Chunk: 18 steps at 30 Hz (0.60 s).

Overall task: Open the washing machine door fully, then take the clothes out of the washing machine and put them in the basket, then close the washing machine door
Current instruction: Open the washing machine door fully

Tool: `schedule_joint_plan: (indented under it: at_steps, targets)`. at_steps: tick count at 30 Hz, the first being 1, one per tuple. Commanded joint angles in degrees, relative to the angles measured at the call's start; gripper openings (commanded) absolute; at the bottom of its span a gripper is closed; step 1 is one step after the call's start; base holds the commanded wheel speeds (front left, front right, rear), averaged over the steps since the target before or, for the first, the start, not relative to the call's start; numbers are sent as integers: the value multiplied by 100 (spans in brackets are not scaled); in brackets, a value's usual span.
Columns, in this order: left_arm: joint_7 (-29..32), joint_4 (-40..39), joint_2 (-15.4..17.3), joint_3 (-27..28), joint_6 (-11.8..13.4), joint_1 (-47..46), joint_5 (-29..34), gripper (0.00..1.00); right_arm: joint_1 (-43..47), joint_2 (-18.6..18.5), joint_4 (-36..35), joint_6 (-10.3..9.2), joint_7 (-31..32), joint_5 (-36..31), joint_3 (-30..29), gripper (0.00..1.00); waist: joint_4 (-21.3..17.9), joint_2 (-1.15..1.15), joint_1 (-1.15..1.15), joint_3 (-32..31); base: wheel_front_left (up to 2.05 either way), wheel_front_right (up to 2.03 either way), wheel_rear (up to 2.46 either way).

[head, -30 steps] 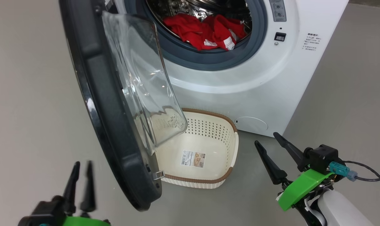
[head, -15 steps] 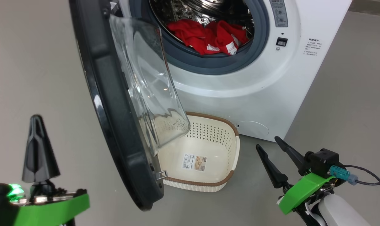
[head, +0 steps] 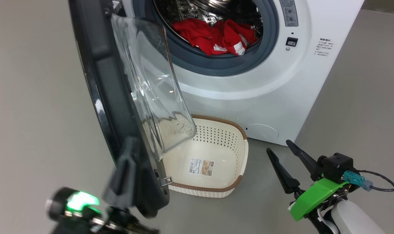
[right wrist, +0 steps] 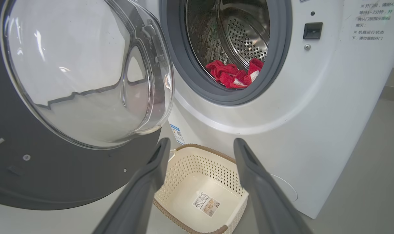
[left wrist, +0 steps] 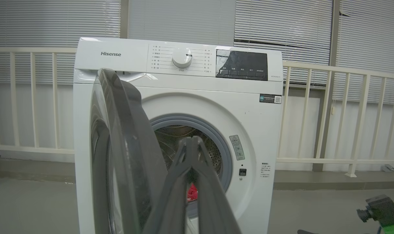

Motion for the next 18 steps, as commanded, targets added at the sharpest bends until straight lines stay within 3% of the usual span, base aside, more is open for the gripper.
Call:
schedule_joint_plan:
  at_steps: [1,12,18]
  targets:
    - [-27,-22,67,-25,-86,10,5,0,21,8,-142,9,-68,-40,80,100,5,0,0,16,0,0,0]
    - [-27,1027,67,-666,-140,236,-319,0,-52,-39,-138,9,-68,-7,172,100,5,0,0,72,0,0,0]
    - [-27,1497,67,-738,9,187,-542,0,-73,-48,-142,9,-68,-28,180,100,15,0,0,87,0,0,0]
